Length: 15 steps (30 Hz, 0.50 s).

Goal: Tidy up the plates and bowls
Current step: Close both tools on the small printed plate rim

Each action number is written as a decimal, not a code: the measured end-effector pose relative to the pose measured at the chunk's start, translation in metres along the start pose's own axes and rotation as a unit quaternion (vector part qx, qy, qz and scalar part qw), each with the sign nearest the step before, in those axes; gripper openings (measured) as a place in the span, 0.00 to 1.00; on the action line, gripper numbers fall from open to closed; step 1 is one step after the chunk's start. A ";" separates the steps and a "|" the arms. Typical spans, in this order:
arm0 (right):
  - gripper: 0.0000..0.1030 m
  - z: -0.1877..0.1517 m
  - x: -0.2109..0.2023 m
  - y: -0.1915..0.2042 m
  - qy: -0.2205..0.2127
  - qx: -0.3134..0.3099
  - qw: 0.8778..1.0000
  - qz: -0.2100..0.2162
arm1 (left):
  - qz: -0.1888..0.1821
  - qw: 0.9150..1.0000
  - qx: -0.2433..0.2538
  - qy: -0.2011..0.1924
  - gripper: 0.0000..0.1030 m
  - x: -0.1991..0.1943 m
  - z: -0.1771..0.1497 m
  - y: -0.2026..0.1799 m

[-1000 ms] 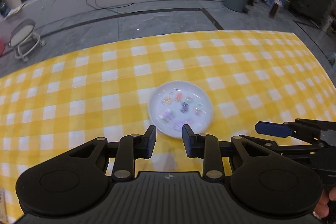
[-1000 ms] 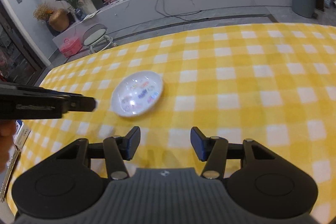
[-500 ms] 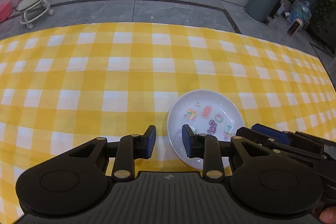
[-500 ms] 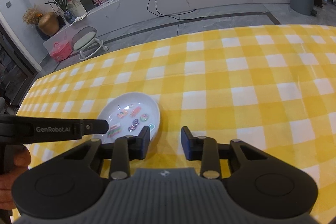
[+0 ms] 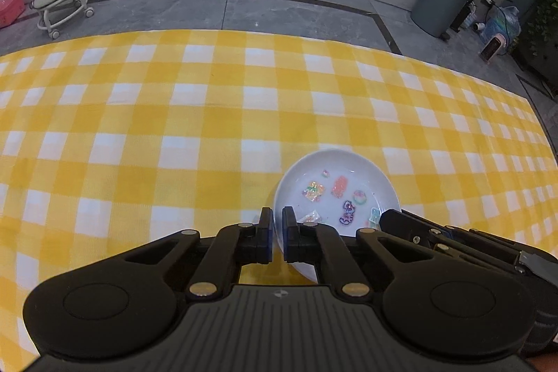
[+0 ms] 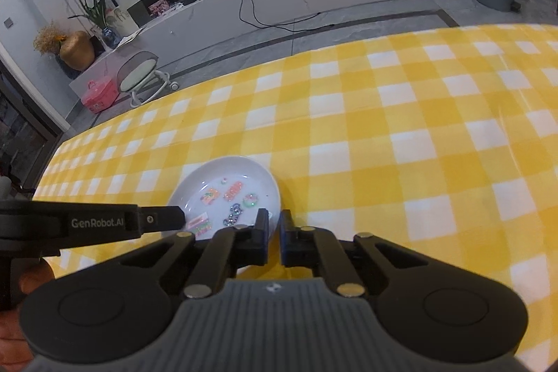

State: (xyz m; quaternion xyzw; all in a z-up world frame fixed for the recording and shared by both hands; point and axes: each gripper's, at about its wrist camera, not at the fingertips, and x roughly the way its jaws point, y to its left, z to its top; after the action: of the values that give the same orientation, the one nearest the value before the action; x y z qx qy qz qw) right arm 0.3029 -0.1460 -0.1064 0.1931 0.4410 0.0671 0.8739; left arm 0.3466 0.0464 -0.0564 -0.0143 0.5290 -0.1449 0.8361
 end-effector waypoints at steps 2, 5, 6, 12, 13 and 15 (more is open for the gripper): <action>0.01 -0.001 -0.007 -0.003 0.001 0.008 1.000 0.001 | -0.005 1.000 -0.004 0.007 0.04 -0.007 -0.002 -0.003; 0.01 -0.003 -0.024 -0.007 -0.001 0.019 1.000 0.002 | -0.010 1.000 0.003 0.002 0.03 -0.022 -0.006 -0.012; 0.01 -0.004 -0.031 -0.007 -0.005 0.021 1.000 0.004 | -0.010 1.000 0.006 -0.001 0.03 -0.027 -0.008 -0.015; 0.00 -0.015 -0.084 -0.017 -0.023 0.030 0.999 0.020 | -0.015 1.000 0.007 -0.004 0.03 -0.061 -0.024 -0.041; 0.00 -0.019 -0.092 -0.019 -0.024 0.031 0.999 0.020 | -0.015 1.000 0.015 -0.008 0.03 -0.068 -0.029 -0.047; 0.00 -0.027 -0.111 -0.026 -0.026 0.031 0.999 0.024 | -0.015 1.000 0.019 -0.014 0.03 -0.080 -0.037 -0.060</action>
State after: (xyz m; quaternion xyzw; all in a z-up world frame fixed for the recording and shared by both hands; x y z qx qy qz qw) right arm 0.2136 -0.1939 -0.0484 0.2327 0.4150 0.0696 0.8768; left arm 0.2678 0.0145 0.0080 -0.0082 0.5137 -0.1677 0.8414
